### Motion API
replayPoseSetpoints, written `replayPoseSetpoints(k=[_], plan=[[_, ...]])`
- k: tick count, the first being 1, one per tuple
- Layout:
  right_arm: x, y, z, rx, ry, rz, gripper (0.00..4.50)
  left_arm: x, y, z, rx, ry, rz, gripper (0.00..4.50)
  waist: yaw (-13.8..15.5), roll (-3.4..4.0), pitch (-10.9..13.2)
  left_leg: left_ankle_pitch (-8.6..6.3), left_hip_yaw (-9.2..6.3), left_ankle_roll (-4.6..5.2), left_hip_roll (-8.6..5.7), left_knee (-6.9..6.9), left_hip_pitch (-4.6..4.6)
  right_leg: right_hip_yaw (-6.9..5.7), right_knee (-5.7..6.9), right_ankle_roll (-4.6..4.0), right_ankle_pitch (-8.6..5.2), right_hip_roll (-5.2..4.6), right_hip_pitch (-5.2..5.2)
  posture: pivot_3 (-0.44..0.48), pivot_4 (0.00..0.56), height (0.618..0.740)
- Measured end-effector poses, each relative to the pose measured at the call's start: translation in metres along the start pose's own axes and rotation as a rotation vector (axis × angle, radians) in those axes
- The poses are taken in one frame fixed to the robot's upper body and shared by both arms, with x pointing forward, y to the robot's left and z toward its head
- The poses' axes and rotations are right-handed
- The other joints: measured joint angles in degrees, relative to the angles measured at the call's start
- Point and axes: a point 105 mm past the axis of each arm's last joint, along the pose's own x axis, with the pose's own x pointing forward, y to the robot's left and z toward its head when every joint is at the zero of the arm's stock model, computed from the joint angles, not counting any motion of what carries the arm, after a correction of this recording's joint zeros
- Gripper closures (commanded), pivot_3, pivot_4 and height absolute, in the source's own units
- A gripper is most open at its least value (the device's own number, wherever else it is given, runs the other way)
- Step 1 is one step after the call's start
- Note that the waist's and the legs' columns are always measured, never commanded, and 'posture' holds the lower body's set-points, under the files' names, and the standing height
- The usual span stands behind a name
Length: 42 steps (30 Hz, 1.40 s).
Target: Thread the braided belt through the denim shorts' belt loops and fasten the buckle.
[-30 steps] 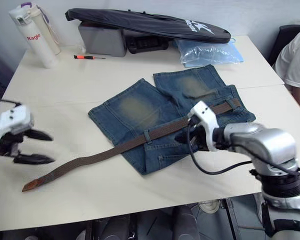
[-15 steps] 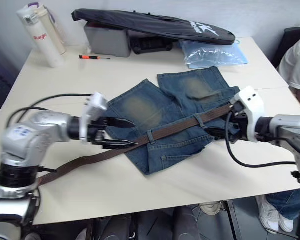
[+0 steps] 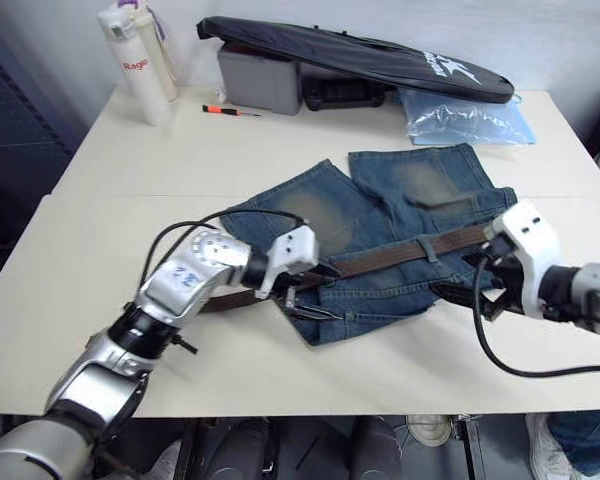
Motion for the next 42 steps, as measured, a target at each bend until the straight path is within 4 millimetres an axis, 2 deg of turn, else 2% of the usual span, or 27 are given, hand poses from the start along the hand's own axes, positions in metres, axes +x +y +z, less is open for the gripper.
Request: replayPoseSetpoints(k=[2,3,6,7,9,13,14,15,18,20,24,28,33,36,42], plan=[[-0.005,0.002,-0.002,0.013,0.004,-0.01,0.03,0.005,0.002,-0.001,0.01,0.011,-0.014,0.0,-0.5,0.03,0.0,0.63,-1.18,0.14,-0.98,-0.5,-0.03,-0.94,0.01,0.36,-0.23,-0.83,0.64,0.0,0.15,0.74],[-0.008,0.001,-0.002,0.02,0.001,-0.022,0.03,0.006,0.005,-0.003,0.003,0.023,-0.015,0.0,-0.4,0.0,0.0,1.07,-1.19,-0.25,-1.13,-0.54,0.29,-0.33,-0.04,0.48,-0.29,-0.79,0.5,0.0,0.15,0.74],[-0.012,0.001,-0.007,0.039,0.017,-0.037,0.03,0.009,0.004,-0.013,-0.03,0.067,-0.036,0.0,0.6,-0.01,0.0,1.11,-0.91,-0.25,-1.12,-0.42,0.17,0.15,0.03,0.48,-0.23,-0.66,0.31,0.0,0.15,0.74],[-0.013,0.002,-0.01,0.045,0.03,-0.045,0.0,0.012,0.002,-0.02,-0.051,0.1,-0.052,0.56,1.0,-0.01,0.0,1.1,-0.8,-0.23,-1.12,-0.41,0.18,0.25,0.03,0.5,-0.2,-0.66,0.26,0.0,0.15,0.74],[-0.013,0.001,-0.012,0.05,0.04,-0.058,0.0,0.015,-0.001,-0.028,-0.07,0.143,-0.067,1.06,1.1,-0.01,0.0,1.09,-0.77,-0.22,-1.12,-0.38,0.18,0.36,0.03,0.51,-0.19,-0.63,0.23,0.0,0.15,0.74],[-0.016,-0.005,-0.012,0.051,0.037,-0.113,0.0,0.013,0.002,-0.033,0.001,0.222,-0.057,2.75,1.1,-0.01,0.0,1.04,-0.7,-0.22,-1.08,-0.41,0.25,0.45,0.02,0.52,-0.19,-0.58,0.22,0.0,0.15,0.74],[-0.016,-0.006,-0.012,0.051,0.037,-0.117,0.0,0.013,0.002,-0.033,0.006,0.226,-0.056,3.0,1.0,-0.01,0.0,1.03,-0.67,-0.23,-1.06,-0.41,0.27,0.48,0.01,0.52,-0.19,-0.56,0.21,0.0,0.15,0.74],[-0.016,-0.007,-0.012,0.052,0.038,-0.124,0.0,0.011,0.003,-0.034,0.02,0.238,-0.059,3.52,0.9,0.0,0.0,0.96,-0.59,-0.23,-1.0,-0.42,0.33,0.6,0.01,0.52,-0.19,-0.48,0.21,0.0,0.15,0.74],[-0.016,-0.012,-0.009,0.055,0.024,-0.142,0.0,0.005,0.002,-0.037,0.048,0.254,-0.083,4.46,0.6,0.0,0.0,0.89,-0.4,-0.25,-0.84,-0.45,0.54,0.84,0.0,0.51,-0.2,-0.29,0.22,0.0,0.15,0.74],[-0.014,-0.013,-0.007,0.055,0.019,-0.142,0.0,-0.004,0.002,-0.039,0.065,0.267,-0.103,4.49,0.3,0.0,0.0,0.89,-0.27,-0.26,-0.78,-0.56,0.68,0.98,0.0,0.49,-0.2,-0.24,0.22,0.0,0.15,0.74],[-0.004,-0.009,-0.007,0.043,0.032,-0.108,0.0,-0.04,0.0,-0.052,0.025,0.298,-0.179,4.49,-0.8,0.0,0.0,0.85,-0.01,-0.32,-0.59,-0.74,0.93,1.21,0.01,0.42,-0.24,-0.09,0.19,0.0,0.15,0.74],[0.002,-0.009,-0.005,0.035,0.022,-0.095,0.0,-0.072,0.001,-0.066,0.039,0.328,-0.233,4.49,-0.7,0.0,0.0,0.81,0.04,-0.39,-0.52,-0.71,0.96,1.25,0.01,0.4,-0.24,-0.03,0.18,0.0,0.15,0.74],[0.014,-0.002,-0.003,0.026,0.012,-0.048,0.0,-0.112,0.025,-0.078,0.136,0.387,-0.167,4.49,-0.4,-0.01,0.0,0.8,0.06,-0.38,-0.53,-0.62,0.92,1.27,0.01,0.37,-0.22,-0.04,0.18,0.0,0.15,0.74],[0.019,0.001,-0.004,0.028,0.014,-0.03,0.0,-0.129,0.037,-0.083,0.186,0.432,-0.133,4.49,-0.4,-0.01,0.0,0.79,0.07,-0.37,-0.54,-0.62,0.92,1.27,0.02,0.38,-0.21,-0.04,0.17,0.0,0.15,0.74],[0.022,0.003,-0.002,0.014,0.004,-0.014,0.0,-0.147,0.054,-0.087,0.261,0.509,-0.054,4.49,-0.6,-0.01,0.0,0.78,0.1,-0.36,-0.54,-0.63,0.95,1.3,0.05,0.38,-0.21,-0.04,0.17,0.0,0.15,0.74]])
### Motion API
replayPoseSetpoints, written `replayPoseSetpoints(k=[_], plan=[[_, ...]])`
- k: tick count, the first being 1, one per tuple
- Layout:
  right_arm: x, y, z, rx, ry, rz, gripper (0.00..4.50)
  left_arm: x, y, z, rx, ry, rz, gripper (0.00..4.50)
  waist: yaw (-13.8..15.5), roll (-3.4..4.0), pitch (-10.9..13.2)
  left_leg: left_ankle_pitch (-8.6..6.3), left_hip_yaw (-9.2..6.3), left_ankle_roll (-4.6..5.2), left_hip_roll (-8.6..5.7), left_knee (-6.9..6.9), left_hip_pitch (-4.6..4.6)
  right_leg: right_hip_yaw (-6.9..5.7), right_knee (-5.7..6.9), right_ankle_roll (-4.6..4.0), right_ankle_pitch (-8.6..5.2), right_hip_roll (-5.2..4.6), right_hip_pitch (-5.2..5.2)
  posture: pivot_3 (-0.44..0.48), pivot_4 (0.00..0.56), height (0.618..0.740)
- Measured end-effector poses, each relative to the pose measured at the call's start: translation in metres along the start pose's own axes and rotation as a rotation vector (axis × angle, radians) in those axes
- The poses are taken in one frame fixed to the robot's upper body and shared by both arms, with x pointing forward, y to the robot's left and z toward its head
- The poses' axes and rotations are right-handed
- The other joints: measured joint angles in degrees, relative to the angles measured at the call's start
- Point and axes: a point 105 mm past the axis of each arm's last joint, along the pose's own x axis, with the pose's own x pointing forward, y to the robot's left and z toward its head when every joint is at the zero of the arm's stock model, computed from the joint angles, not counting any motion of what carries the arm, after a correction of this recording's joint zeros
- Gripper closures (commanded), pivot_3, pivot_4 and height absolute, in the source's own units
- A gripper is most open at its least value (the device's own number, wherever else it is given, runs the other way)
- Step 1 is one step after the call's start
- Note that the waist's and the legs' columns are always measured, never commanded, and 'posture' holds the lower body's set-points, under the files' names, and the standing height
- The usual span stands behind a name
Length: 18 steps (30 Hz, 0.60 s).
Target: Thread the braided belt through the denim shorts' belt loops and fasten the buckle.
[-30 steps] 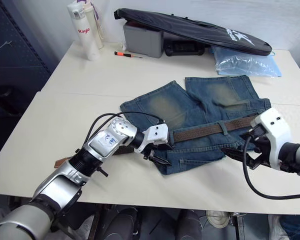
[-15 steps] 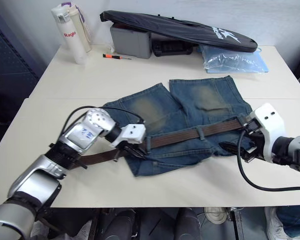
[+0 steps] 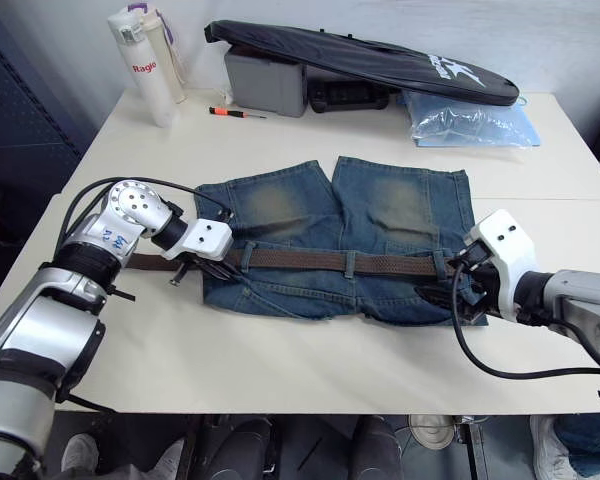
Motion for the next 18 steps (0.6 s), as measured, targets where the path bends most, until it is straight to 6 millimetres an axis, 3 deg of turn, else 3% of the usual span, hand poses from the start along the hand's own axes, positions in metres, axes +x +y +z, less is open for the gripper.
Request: replayPoseSetpoints(k=[3,9,13,18], plan=[[0.001,0.0,0.0,0.0,0.001,0.002,0.0,-0.004,-0.002,-0.005,-0.048,-0.022,0.004,4.49,-0.1,0.0,0.0,0.0,0.02,0.01,0.01,-0.02,-0.01,0.03,0.02,0.0,0.0,0.0,-0.06,0.0,0.15,0.74],[0.004,0.0,-0.001,0.008,0.007,0.021,0.0,-0.013,-0.001,-0.015,-0.18,-0.042,0.062,1.77,-0.1,-0.01,0.0,-0.01,0.05,0.01,0.01,0.0,-0.01,0.07,0.04,0.0,0.0,0.01,-0.08,0.0,0.15,0.74],[0.001,-0.005,0.001,0.014,0.006,0.038,0.0,-0.042,-0.005,-0.024,-0.407,-0.167,0.144,0.05,-0.2,-0.05,0.0,-0.01,0.08,0.02,0.01,-0.04,-0.04,0.11,0.04,0.0,0.0,0.01,-0.15,0.0,0.15,0.74],[-0.005,-0.006,0.008,-0.03,-0.015,0.098,0.0,-0.094,-0.003,-0.017,-0.616,-0.357,0.307,0.01,-0.1,-0.16,0.1,-0.04,0.12,0.02,0.0,-0.03,-0.04,0.18,0.04,0.02,0.0,0.01,-0.16,0.0,0.15,0.74]])
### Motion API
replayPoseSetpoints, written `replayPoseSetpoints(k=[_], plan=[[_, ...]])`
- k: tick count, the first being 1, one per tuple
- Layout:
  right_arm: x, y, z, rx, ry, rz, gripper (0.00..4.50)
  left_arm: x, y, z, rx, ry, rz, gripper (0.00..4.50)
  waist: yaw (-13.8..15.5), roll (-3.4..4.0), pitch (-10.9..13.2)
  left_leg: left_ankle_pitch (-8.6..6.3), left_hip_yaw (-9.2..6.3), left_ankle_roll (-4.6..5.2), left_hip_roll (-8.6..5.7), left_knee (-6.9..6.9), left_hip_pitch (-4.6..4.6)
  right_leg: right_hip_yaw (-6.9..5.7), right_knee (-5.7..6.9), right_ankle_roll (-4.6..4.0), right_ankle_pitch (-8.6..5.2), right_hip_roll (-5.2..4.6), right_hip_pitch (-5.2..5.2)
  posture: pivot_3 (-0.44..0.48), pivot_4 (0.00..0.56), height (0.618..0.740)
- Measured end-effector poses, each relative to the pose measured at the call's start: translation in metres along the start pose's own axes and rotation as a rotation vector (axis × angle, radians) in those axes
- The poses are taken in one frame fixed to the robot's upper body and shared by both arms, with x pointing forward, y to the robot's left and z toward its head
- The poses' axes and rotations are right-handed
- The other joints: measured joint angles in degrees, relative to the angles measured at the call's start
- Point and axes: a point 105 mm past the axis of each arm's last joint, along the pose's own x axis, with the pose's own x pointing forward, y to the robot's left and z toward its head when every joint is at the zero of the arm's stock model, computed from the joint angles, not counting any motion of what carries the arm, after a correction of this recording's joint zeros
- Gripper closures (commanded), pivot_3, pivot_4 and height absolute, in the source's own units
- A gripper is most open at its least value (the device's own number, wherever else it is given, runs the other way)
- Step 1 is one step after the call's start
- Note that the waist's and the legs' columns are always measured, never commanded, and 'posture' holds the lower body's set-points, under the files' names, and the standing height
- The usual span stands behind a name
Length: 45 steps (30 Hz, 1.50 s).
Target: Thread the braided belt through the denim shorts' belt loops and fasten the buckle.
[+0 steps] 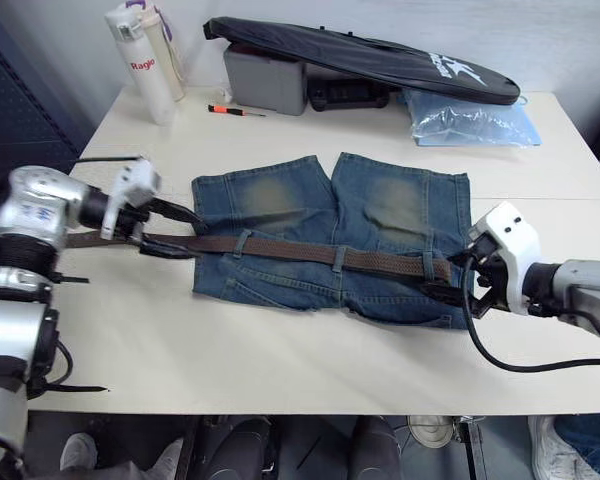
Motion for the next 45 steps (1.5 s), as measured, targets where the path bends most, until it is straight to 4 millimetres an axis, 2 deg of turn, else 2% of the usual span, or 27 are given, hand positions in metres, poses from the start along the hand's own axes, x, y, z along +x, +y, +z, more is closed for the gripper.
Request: replayPoseSetpoints(k=[2,5,7,10,11,14,18,22,28,33,36,41,45], plan=[[-0.001,-0.004,0.003,-0.021,-0.027,0.013,0.0,-0.018,-0.008,0.004,-0.112,-0.078,0.018,0.01,0.0,0.0,0.0,-0.01,0.05,-0.01,0.01,-0.01,0.05,0.06,0.02,0.01,0.0,0.0,0.0,0.0,0.15,0.74],[-0.003,-0.014,0.006,-0.049,-0.058,-0.014,0.0,-0.025,-0.018,0.007,-0.259,-0.174,0.028,0.01,0.0,0.0,0.0,-0.01,0.14,-0.01,0.01,0.01,0.11,0.15,0.08,0.01,-0.01,0.01,0.0,0.0,0.15,0.74],[-0.002,-0.023,0.015,-0.029,-0.12,-0.039,0.0,-0.027,-0.008,0.001,-0.526,-0.217,0.137,0.01,0.2,-0.05,0.0,0.0,0.12,-0.02,0.0,0.08,0.15,0.22,0.19,0.01,-0.01,0.02,0.02,0.0,0.15,0.74],[-0.002,-0.029,0.014,0.008,-0.122,-0.042,0.0,-0.022,-0.007,-0.012,-0.819,-0.208,0.201,0.01,0.3,-0.1,0.1,0.02,0.11,0.02,-0.1,0.05,0.17,0.44,0.22,0.07,-0.04,0.02,0.02,0.0,0.15,0.74],[0.0,-0.029,0.011,0.016,-0.111,-0.033,0.0,-0.014,-0.01,-0.014,-0.93,-0.22,0.185,0.01,0.3,-0.14,0.1,0.01,0.14,0.03,-0.11,0.06,0.16,0.47,0.18,0.09,-0.04,0.03,0.02,0.0,0.15,0.74],[0.006,-0.026,0.007,0.023,-0.091,-0.011,0.0,0.003,-0.019,-0.006,-1.035,-0.218,0.118,0.01,0.2,-0.32,0.2,0.01,0.18,0.02,-0.11,0.06,0.16,0.5,0.17,0.09,-0.03,0.04,0.0,0.0,0.15,0.74],[0.01,-0.024,0.006,0.027,-0.075,-0.001,0.0,0.032,-0.024,0.006,-1.04,-0.203,0.058,0.01,0.2,-0.34,0.2,0.01,0.28,0.01,-0.1,0.04,0.23,0.6,0.17,0.09,-0.03,0.05,0.0,0.0,0.15,0.74],[0.011,-0.021,0.002,0.037,-0.063,-0.007,0.0,0.047,-0.018,0.009,-0.989,-0.193,0.076,0.01,0.2,-0.36,0.2,-0.01,0.38,-0.02,-0.1,-0.01,0.25,0.66,0.12,0.09,-0.03,0.06,-0.04,0.0,0.15,0.74],[0.006,-0.015,-0.002,0.065,-0.07,-0.03,0.0,0.075,-0.01,-0.008,-0.919,-0.105,0.123,0.01,0.4,-0.37,0.2,-0.03,0.54,0.01,-0.1,0.02,0.29,0.81,0.1,0.15,0.01,0.06,-0.06,0.0,0.15,0.74],[0.002,-0.01,-0.006,0.074,-0.067,-0.051,0.0,0.087,-0.002,-0.001,-0.834,-0.116,0.107,0.01,0.5,-0.38,0.2,-0.06,0.61,0.05,-0.11,0.05,0.29,0.88,0.06,0.21,0.04,0.06,-0.06,0.0,0.15,0.74],[0.0,-0.008,-0.004,0.086,-0.082,-0.055,0.0,0.1,-0.002,0.005,-0.804,-0.12,0.07,0.01,0.6,-0.39,0.2,-0.08,0.63,0.09,-0.15,0.08,0.26,0.93,0.02,0.25,0.07,0.06,-0.06,0.0,0.15,0.74],[0.0,-0.006,-0.004,0.095,-0.082,-0.056,0.0,0.107,-0.003,0.014,-0.73,-0.094,0.022,0.01,0.6,-0.42,0.2,-0.11,0.7,0.13,-0.16,0.07,0.2,0.98,-0.01,0.28,0.09,0.06,-0.15,0.0,0.15,0.74],[-0.001,-0.006,-0.006,0.099,-0.081,-0.064,0.0,0.11,-0.004,0.005,-0.663,-0.014,0.016,0.01,0.7,-0.43,0.3,-0.11,0.76,0.14,-0.16,0.05,0.17,1.04,-0.01,0.28,0.09,0.06,-0.22,0.0,0.15,0.74]])
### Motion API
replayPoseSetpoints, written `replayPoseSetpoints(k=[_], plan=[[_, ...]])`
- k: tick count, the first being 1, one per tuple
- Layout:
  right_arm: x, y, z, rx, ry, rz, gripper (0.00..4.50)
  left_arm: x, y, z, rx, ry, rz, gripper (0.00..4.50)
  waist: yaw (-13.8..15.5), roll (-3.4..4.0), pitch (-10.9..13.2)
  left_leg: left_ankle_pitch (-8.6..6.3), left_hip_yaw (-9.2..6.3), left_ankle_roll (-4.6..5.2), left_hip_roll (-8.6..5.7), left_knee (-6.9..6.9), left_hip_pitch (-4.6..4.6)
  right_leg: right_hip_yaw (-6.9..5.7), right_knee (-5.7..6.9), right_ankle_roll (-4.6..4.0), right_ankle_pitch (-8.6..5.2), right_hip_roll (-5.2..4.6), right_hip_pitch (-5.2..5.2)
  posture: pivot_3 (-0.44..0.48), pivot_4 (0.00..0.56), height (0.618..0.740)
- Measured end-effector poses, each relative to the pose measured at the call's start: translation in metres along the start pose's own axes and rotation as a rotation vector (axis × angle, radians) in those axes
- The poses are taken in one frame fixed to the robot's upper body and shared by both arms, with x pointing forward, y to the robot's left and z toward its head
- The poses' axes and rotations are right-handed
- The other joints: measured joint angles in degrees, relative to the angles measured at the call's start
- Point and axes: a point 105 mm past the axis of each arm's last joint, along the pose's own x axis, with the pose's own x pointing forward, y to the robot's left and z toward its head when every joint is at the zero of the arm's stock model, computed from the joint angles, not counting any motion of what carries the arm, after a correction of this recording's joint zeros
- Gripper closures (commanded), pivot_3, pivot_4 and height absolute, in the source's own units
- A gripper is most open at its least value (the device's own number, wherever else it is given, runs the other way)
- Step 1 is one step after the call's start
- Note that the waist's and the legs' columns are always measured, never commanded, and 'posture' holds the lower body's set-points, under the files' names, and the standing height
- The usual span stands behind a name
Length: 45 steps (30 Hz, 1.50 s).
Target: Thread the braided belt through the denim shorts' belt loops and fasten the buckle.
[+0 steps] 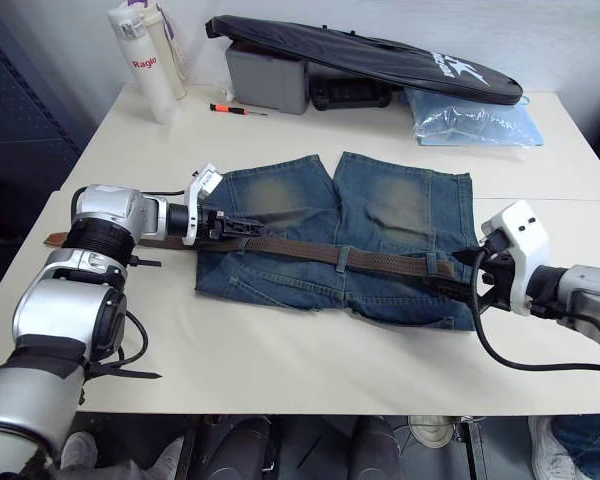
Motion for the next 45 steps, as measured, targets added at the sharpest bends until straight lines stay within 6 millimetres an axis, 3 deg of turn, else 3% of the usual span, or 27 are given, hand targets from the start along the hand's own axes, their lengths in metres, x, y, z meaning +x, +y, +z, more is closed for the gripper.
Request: replayPoseSetpoints(k=[5,12,22,25,32,34,39,42,45], plan=[[-0.001,-0.001,-0.001,0.004,0.002,-0.01,0.0,0.003,0.001,-0.002,0.067,0.064,0.021,0.01,0.0,0.0,0.0,-0.02,0.04,0.03,0.0,0.02,0.02,0.06,0.01,0.02,0.01,0.0,0.0,0.0,0.15,0.74],[-0.001,-0.002,0.001,-0.003,-0.006,-0.017,0.0,0.001,0.015,0.008,-0.018,-0.068,0.112,0.01,-0.2,0.0,0.0,-0.02,0.03,0.04,0.0,0.05,0.06,0.09,0.08,0.04,0.04,-0.01,0.0,0.0,0.15,0.74],[-0.001,-0.003,0.0,-0.002,-0.004,-0.025,0.0,-0.001,0.015,0.008,-0.052,-0.075,0.103,0.01,-0.4,0.0,0.0,-0.02,0.06,0.03,0.0,0.03,0.06,0.1,0.06,0.04,0.04,-0.01,-0.02,0.0,0.15,0.74],[-0.001,-0.003,0.001,-0.003,-0.005,-0.027,0.0,-0.001,0.015,0.005,-0.038,-0.048,0.099,0.7,-0.4,0.0,0.0,-0.02,0.07,0.03,0.0,0.03,0.06,0.11,0.05,0.04,0.04,0.0,-0.02,0.0,0.15,0.74],[0.006,-0.004,0.004,-0.006,-0.007,-0.005,0.0,-0.002,0.015,-0.004,-0.053,-0.003,0.08,3.74,-0.4,-0.02,0.0,-0.02,0.1,0.04,-0.01,0.04,-0.03,0.13,0.05,0.06,0.05,-0.01,-0.12,0.0,0.15,0.74],[0.011,-0.008,0.009,0.016,-0.032,-0.001,0.0,-0.003,0.012,-0.004,-0.062,-0.002,0.055,4.4,-0.5,-0.05,0.0,-0.02,0.11,0.04,-0.01,0.04,-0.04,0.14,0.06,0.06,0.05,0.0,-0.14,0.0,0.15,0.74],[0.031,-0.031,0.017,0.153,-0.071,-0.028,0.0,-0.01,0.005,-0.002,-0.089,-0.006,-0.013,4.5,-0.6,-0.13,0.1,-0.01,0.24,0.04,-0.02,0.05,-0.26,0.29,0.17,0.05,0.06,0.0,-0.49,0.0,0.15,0.74],[0.041,-0.049,0.01,0.245,-0.035,-0.057,0.0,-0.013,0.002,0.001,-0.092,-0.01,-0.035,4.5,-0.5,-0.13,0.1,-0.01,0.27,0.04,-0.02,0.02,-0.33,0.3,0.15,0.05,0.06,0.0,-0.56,0.0,0.15,0.74],[0.048,-0.05,0.0,0.306,0.01,-0.005,0.0,-0.014,0.001,0.002,-0.091,-0.011,-0.04,4.5,-0.6,-0.14,0.1,-0.01,0.31,0.04,-0.03,-0.03,-0.34,0.32,0.11,0.06,0.06,0.0,-0.59,0.0,0.15,0.74]])
